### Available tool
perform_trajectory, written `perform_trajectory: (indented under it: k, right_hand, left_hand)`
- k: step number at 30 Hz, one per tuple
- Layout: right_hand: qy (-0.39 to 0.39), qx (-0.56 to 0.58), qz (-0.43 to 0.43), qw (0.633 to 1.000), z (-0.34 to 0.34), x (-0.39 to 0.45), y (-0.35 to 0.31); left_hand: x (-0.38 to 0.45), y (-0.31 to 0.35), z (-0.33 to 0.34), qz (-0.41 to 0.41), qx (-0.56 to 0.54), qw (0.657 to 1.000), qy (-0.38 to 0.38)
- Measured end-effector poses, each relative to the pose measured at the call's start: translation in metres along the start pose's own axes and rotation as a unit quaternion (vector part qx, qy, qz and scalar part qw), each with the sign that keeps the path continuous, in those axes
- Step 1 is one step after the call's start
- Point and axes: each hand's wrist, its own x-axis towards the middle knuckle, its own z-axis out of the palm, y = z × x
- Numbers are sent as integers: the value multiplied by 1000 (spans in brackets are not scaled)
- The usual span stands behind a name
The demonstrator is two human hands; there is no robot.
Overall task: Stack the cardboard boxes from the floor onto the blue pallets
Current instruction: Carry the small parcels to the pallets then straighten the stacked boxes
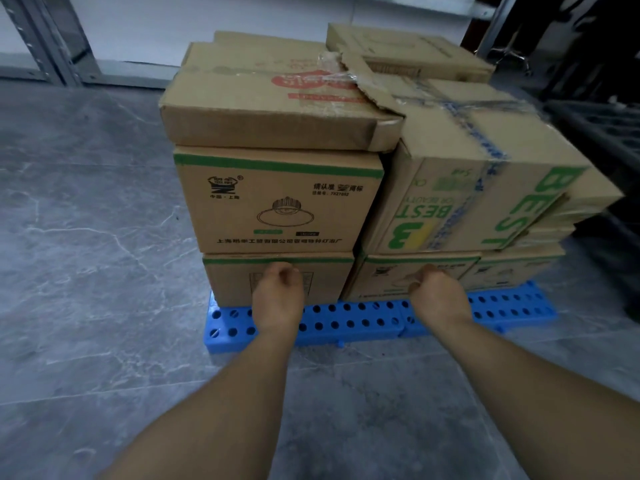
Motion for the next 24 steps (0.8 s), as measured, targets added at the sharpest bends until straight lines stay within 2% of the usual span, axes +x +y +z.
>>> perform_trajectory:
  k: [4, 8, 15, 20, 24]
  right_hand:
    - [0, 12, 1, 1000, 0, 14, 26]
    - [-2, 41, 2, 999, -3, 31, 66]
    - [69, 232, 68, 968, -26, 74, 122]
    - [23, 288, 37, 957, -26, 87, 129]
    - [7, 341, 76, 937, -25, 92, 126]
  left_hand:
    - [-11, 24, 25, 22, 1, 999, -28]
    - [-24, 41, 53, 39, 23, 999, -17]
    - [-43, 54, 95, 35, 31, 998, 40]
    - [-50, 64, 115, 4, 15, 999, 36]
    - [-49, 66, 119, -15, 19, 999, 49]
